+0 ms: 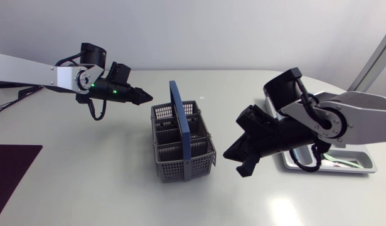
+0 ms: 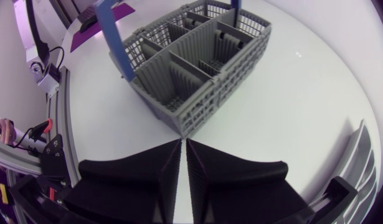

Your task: Unload the cutlery basket into the drawer organizer.

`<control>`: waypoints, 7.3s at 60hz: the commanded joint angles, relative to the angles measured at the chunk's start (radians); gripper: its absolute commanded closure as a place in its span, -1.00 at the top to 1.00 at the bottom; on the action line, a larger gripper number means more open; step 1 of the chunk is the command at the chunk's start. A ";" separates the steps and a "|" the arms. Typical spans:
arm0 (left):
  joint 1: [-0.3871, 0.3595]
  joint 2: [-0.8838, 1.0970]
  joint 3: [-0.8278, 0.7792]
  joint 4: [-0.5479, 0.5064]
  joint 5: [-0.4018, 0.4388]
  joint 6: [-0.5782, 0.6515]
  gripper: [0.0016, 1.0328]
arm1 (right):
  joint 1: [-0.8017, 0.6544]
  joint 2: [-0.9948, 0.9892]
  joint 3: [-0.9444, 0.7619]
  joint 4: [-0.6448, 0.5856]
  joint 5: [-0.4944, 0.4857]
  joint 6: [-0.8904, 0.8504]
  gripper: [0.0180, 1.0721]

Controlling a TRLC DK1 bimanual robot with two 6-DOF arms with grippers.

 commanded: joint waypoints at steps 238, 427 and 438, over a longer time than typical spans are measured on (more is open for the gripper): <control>0.048 -0.446 -0.459 -0.329 0.181 0.354 -0.44 | 0.026 0.200 0.147 0.212 0.257 0.173 -0.75; 0.173 -1.632 -1.246 0.311 -0.422 -0.064 0.92 | -0.445 -1.351 -0.801 0.439 0.436 0.394 0.93; 0.149 -1.728 -1.269 0.244 -0.478 -0.116 0.92 | -0.445 -1.351 -0.801 0.439 0.436 0.394 0.93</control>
